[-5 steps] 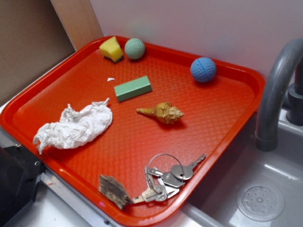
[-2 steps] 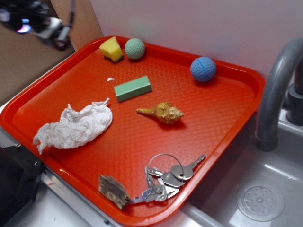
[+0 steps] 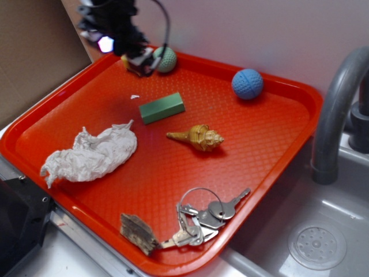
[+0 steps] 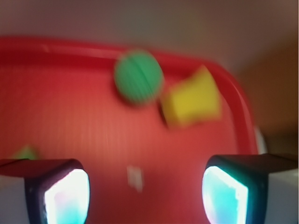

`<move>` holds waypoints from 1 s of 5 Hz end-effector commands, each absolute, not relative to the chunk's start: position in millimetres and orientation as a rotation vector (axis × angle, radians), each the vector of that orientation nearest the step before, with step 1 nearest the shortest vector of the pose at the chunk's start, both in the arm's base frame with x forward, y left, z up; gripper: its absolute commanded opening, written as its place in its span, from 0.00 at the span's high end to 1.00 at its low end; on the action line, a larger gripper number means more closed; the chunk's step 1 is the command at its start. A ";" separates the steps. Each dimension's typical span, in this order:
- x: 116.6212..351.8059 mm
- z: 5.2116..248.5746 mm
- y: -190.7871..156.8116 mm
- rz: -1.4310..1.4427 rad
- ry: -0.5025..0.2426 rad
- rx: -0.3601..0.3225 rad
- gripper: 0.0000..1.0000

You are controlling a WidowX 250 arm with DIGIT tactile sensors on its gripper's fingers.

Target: Grab the green ball.

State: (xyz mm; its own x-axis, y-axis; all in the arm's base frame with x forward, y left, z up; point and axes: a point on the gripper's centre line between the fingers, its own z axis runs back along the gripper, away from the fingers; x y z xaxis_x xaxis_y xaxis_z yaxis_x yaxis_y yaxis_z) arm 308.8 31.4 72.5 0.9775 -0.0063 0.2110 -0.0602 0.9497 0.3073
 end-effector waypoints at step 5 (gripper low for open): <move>343.5 45.9 35.6 -0.114 -0.224 0.179 0.00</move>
State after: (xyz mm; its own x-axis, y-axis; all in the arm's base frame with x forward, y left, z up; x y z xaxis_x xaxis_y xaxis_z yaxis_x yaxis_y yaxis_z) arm 339.6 39.9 30.5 0.9790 -0.1228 0.1630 0.0912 0.9777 0.1891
